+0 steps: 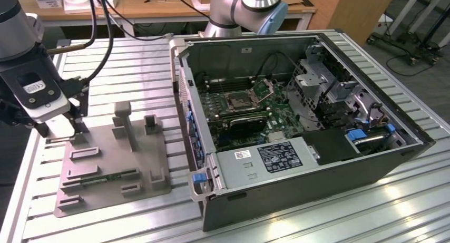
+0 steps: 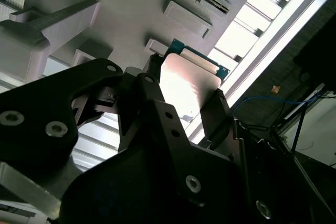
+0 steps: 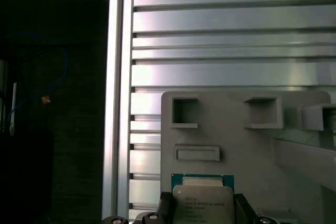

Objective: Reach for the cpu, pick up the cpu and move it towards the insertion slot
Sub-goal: 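Pick up the cpu and move it towards the insertion slot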

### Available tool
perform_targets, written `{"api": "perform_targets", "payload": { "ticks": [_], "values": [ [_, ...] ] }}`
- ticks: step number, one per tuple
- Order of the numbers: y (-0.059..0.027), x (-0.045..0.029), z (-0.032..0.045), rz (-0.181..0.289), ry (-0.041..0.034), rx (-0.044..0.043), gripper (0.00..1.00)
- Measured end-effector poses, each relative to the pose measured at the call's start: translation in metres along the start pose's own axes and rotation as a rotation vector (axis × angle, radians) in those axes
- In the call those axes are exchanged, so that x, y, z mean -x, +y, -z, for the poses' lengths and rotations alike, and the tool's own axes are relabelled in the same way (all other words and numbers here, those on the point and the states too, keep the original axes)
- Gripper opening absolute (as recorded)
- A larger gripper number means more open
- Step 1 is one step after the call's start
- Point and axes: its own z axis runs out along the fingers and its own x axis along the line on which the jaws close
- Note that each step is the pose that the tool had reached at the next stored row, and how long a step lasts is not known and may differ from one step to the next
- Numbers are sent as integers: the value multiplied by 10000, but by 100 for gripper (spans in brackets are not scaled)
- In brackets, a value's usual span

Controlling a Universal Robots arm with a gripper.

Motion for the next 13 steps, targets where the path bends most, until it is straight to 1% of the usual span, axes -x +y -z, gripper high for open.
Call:
{"api": "perform_targets", "payload": {
  "ticks": [5,13],
  "values": [
    [1,0,28,0,0,1,54],
    [2,0,51,0,3,-1,54]
  ]
}}
